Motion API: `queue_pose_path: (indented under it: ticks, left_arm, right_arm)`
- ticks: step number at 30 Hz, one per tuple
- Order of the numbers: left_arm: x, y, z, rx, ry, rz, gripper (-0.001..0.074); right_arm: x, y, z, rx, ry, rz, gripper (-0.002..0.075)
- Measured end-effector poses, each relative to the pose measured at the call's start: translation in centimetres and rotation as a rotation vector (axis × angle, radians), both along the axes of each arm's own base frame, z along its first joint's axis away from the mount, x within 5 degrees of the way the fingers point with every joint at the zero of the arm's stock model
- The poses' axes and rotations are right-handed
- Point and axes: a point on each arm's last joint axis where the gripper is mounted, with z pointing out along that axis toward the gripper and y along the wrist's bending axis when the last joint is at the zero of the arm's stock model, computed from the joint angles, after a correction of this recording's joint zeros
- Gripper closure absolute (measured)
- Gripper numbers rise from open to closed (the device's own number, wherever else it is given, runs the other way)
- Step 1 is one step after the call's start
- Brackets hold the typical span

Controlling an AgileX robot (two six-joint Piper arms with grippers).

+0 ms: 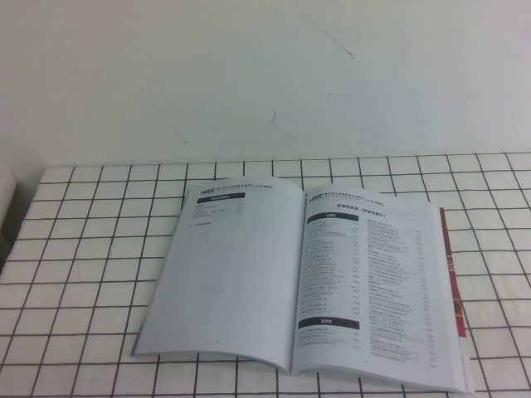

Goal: Close book
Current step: 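Close the open booklet and leave it lying on the table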

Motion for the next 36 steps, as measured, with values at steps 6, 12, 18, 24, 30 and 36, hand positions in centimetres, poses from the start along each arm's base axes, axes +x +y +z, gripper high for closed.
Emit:
queue_pose_path:
  ticks: [6, 12, 18, 24, 30, 36]
  left_arm:
    - [-0.3, 0.1, 2.8, -0.027, -0.313, 0.004, 0.0739]
    - [-0.9, 0.1, 4.5, -0.042, -0.509, 0.006, 0.0739]
    - [-1.2, 0.2, 5.1, -0.055, -0.579, 0.007, 0.0739]
    - [-1.1, 0.2, 5.0, -0.052, -0.559, 0.013, 0.0739]
    - [-2.0, 0.2, 8.6, 0.053, -0.524, 0.028, 0.0739]
    - [-1.6, 0.1, 12.2, 0.086, -0.286, 0.007, 0.0739]
  right_arm:
    - [-0.5, 0.2, 2.2, -0.004, -0.247, 0.024, 0.0729]
    - [-1.2, 0.3, 3.9, 0.016, -0.449, 0.035, 0.0729]
    - [-1.3, 0.2, 4.0, 0.014, -0.466, 0.027, 0.0729]
    - [-1.4, 0.1, 5.7, 0.023, -0.322, 0.015, 0.0729]
    - [-2.0, 0.0, 11.1, 0.043, -0.137, 0.002, 0.0729]
    - [1.0, 0.1, 14.6, 0.110, 0.051, 0.016, 0.0729]
